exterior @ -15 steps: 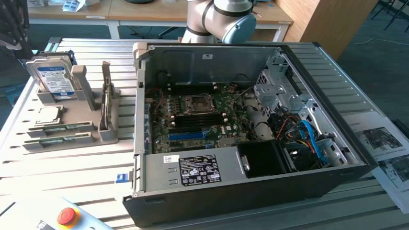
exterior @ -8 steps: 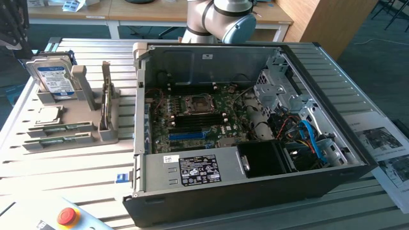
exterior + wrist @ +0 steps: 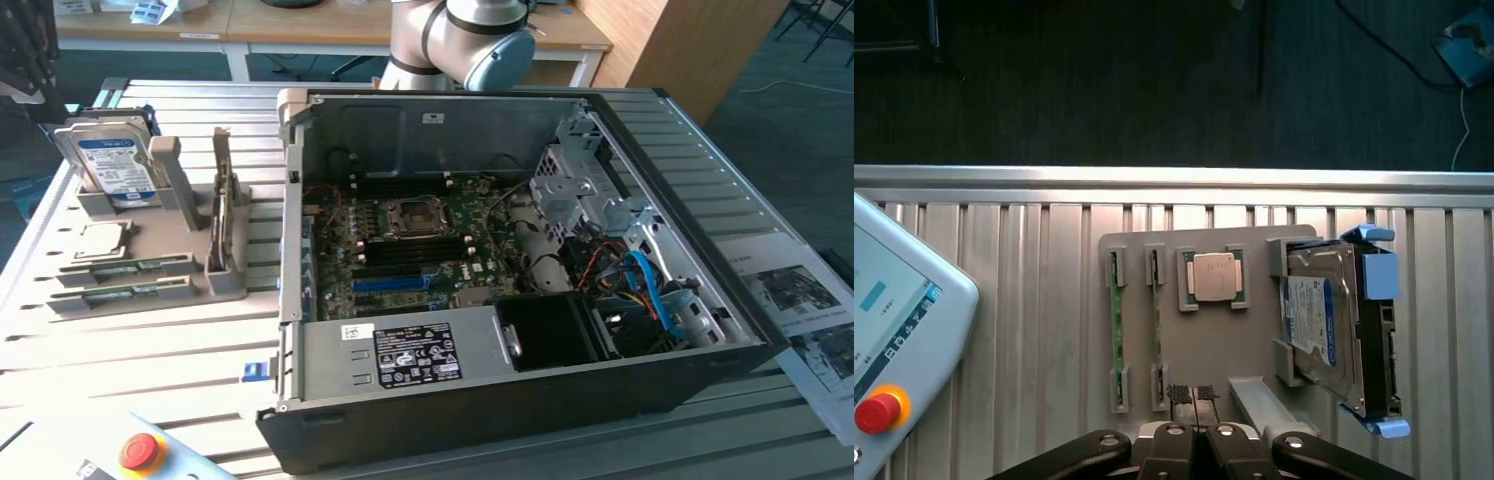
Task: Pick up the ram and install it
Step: 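Pick up the ram and move it above insertion slot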
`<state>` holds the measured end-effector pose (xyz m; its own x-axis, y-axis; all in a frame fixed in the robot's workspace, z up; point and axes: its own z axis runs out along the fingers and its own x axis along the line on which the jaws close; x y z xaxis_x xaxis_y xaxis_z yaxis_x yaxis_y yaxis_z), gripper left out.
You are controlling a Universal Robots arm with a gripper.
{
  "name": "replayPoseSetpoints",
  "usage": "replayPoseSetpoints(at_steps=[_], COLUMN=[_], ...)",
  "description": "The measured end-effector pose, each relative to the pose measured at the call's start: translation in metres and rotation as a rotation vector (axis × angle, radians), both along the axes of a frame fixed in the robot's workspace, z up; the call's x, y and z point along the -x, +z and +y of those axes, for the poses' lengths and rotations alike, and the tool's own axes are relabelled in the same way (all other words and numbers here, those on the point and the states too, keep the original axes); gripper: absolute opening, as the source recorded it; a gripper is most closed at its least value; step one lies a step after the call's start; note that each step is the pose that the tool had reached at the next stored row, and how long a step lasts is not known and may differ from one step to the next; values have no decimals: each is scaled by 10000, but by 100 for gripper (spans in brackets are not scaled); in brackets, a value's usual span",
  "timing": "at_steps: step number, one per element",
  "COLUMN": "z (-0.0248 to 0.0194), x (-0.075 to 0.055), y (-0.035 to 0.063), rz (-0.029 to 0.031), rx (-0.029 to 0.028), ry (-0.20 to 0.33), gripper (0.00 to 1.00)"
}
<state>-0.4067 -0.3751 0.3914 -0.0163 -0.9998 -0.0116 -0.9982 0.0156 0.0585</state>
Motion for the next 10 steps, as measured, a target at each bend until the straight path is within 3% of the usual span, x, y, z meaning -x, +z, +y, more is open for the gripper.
replayPoseSetpoints(at_steps=[10], z=[0], x=[-1], y=[0], rz=[11], rx=[-1], ry=[106], gripper=[11])
